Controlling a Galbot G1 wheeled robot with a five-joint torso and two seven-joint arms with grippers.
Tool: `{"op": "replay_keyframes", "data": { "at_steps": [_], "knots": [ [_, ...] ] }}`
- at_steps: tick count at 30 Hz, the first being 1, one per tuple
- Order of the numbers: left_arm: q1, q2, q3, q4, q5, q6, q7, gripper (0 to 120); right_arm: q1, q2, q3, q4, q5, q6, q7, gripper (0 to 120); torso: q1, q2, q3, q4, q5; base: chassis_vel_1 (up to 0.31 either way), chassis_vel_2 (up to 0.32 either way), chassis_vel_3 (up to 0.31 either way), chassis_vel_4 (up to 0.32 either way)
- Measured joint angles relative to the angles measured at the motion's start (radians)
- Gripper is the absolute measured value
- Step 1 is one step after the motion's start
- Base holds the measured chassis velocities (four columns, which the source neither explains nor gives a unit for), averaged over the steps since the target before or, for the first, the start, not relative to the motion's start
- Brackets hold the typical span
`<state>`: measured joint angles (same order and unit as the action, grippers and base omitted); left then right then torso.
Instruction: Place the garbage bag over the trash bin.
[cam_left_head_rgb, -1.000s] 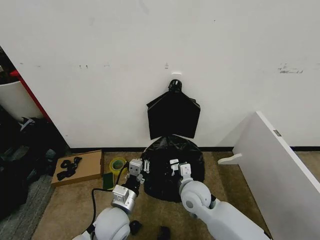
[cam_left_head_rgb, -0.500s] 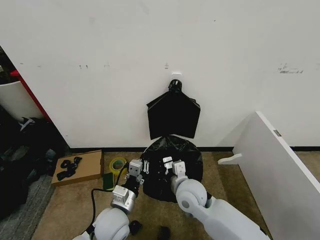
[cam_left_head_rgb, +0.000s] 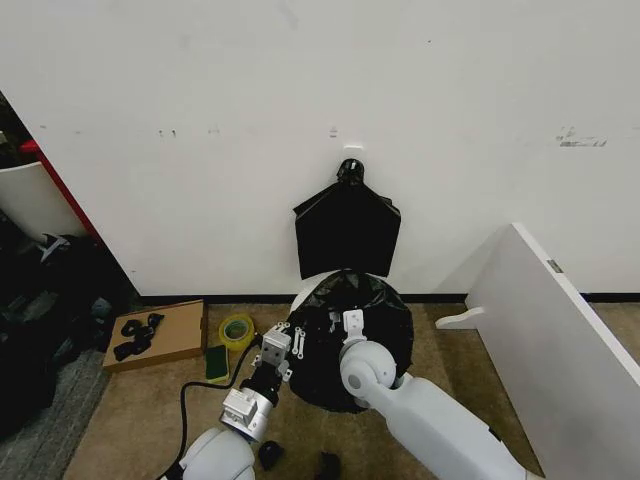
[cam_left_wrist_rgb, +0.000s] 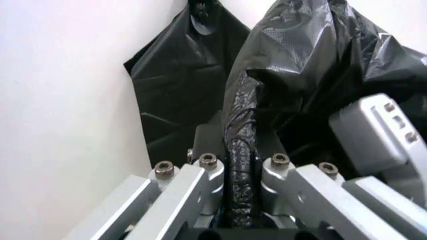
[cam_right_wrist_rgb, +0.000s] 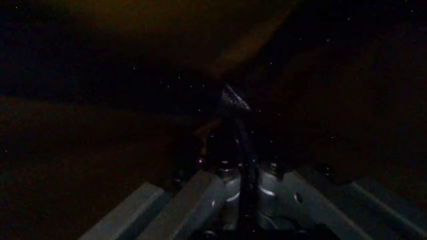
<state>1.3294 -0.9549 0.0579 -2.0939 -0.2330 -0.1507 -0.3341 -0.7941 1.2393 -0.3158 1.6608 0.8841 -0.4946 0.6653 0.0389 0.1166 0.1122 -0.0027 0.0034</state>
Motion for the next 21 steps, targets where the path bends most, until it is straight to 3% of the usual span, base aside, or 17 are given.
{"op": "replay_keyframes", "data": {
  "at_steps": [21],
  "knots": [
    [-0.005,0.014,-0.024,0.005,-0.037,0.006,0.000,4,-0.006,-0.020,0.000,0.032,-0.008,-0.011,-0.007,0,0.000,0.000,0.000,0.0000,0.0000,0.000,0.000,0.000,0.000]
  ]
}}
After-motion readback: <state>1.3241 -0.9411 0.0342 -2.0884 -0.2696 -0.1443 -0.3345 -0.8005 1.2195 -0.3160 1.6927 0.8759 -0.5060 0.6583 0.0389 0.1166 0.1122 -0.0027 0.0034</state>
